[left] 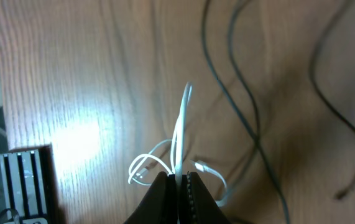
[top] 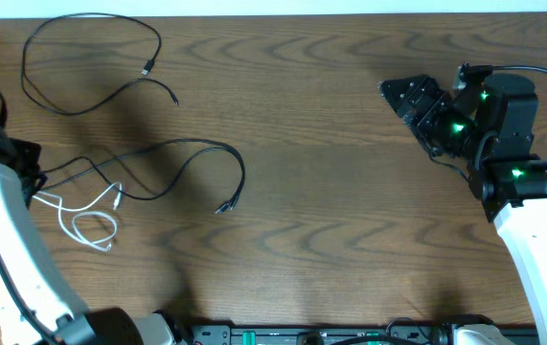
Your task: Untangle cables
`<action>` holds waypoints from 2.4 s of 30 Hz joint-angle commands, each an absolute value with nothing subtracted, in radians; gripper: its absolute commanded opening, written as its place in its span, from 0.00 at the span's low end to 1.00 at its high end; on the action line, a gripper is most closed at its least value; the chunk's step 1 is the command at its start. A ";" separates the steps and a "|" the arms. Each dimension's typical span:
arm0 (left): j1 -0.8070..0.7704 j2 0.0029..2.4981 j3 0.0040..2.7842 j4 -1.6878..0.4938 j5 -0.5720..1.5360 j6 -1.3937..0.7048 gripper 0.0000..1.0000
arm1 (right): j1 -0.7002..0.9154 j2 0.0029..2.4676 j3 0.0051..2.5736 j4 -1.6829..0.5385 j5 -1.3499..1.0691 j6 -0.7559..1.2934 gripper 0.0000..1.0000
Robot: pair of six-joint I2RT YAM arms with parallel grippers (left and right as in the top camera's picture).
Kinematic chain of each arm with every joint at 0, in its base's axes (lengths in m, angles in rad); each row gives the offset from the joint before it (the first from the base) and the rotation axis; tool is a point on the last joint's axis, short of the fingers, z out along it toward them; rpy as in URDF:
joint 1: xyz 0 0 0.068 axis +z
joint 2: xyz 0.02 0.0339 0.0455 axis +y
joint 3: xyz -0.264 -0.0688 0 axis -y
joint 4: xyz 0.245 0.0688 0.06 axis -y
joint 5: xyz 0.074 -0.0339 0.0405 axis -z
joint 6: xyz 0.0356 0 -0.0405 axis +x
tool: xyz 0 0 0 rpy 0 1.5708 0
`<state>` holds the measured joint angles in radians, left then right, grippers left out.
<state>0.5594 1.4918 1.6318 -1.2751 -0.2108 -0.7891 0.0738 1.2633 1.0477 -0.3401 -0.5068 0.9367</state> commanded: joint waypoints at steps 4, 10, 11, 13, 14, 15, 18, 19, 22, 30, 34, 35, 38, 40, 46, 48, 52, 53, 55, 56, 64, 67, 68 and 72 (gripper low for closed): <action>0.682 1.618 1.633 -1.242 -0.219 -0.799 0.07 | 0.071 1.262 1.051 -0.340 -0.469 0.919 0.99; 0.766 1.685 1.633 -1.150 -0.229 -0.799 0.07 | 0.071 1.262 1.051 -0.340 -0.464 0.919 0.99; 0.781 1.695 1.633 -1.136 -0.229 -0.798 0.08 | 0.071 1.262 1.051 -0.341 -0.460 0.918 0.99; 0.804 1.713 1.633 -1.116 -0.230 -0.799 0.07 | 0.071 1.262 1.051 -0.341 -0.449 0.918 0.99; 0.816 1.723 1.633 -1.106 -0.233 -0.798 0.08 | 0.071 1.262 1.051 -0.341 -0.446 0.918 0.99; 0.837 1.741 1.633 -1.089 -0.252 -0.797 0.07 | 0.071 1.262 1.051 -0.340 -0.439 0.919 0.99; 0.870 1.775 1.633 -1.049 -0.310 -0.770 0.07 | 0.071 1.262 1.051 -0.340 -0.418 0.919 0.99; 0.876 1.785 1.633 -1.033 -0.321 -0.749 0.07 | 0.071 1.262 1.051 -0.340 -0.416 0.919 0.99; 0.891 1.815 1.633 -0.987 -0.361 -0.703 0.07 | 0.071 1.262 1.051 -0.340 -0.416 0.919 0.99; 0.900 1.931 1.633 -0.912 -0.369 -0.647 0.08 | 0.071 1.262 1.051 -0.340 -0.417 0.919 0.99; 0.900 1.961 1.633 -0.875 -0.368 -0.647 0.48 | 0.071 1.262 1.051 -0.341 -0.417 0.918 0.99; 0.900 1.961 1.633 -0.870 -0.368 -0.647 0.64 | 0.071 1.262 1.051 -0.341 -0.417 0.919 0.99; 0.900 1.953 1.639 -0.834 -0.366 -0.603 0.87 | 0.071 1.262 1.051 -0.341 -0.417 0.919 0.99; 0.900 1.943 1.658 -0.838 -0.332 -0.563 0.87 | 0.071 1.262 1.051 -0.341 -0.417 0.918 0.99; 0.881 1.865 1.676 -0.809 -0.070 -0.514 0.86 | 0.071 1.262 1.051 -0.341 -0.418 0.918 0.99; 0.847 1.824 1.676 -0.764 -0.001 -0.463 0.84 | 0.071 1.262 1.051 -0.341 -0.418 0.919 0.99; 0.763 1.798 1.672 -0.724 0.101 -0.341 0.81 | 0.074 1.262 1.051 -0.351 -0.418 0.919 0.99; 0.746 1.804 1.664 -0.724 0.100 -0.311 0.81 | 0.074 1.262 1.051 -0.356 -0.418 0.919 0.99; 0.710 1.826 1.642 -0.725 0.099 -0.303 0.81 | 0.074 1.262 1.051 -0.364 -0.417 0.918 0.99; 0.700 1.835 1.636 -0.725 0.098 -0.304 0.81 | 0.074 1.262 1.051 -0.364 -0.417 0.918 0.99; 0.640 1.984 1.629 -0.709 0.094 -0.199 0.80 | 0.074 1.262 1.051 -0.393 -0.417 0.918 0.99; 0.640 2.020 1.629 -0.762 0.094 -0.297 0.80 | 0.074 1.262 1.051 -0.392 -0.416 0.918 0.99; 0.640 2.028 1.628 -0.774 0.094 -0.344 0.80 | 0.074 1.262 1.051 -0.392 -0.411 0.919 0.99; 0.633 2.041 1.628 -0.785 0.094 -0.471 0.80 | 0.074 1.262 1.051 -0.393 -0.395 0.918 0.99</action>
<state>0.6384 2.0319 1.6337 -0.7776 0.0956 -0.3630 0.0742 1.2633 1.0477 -0.3920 -0.4126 0.9337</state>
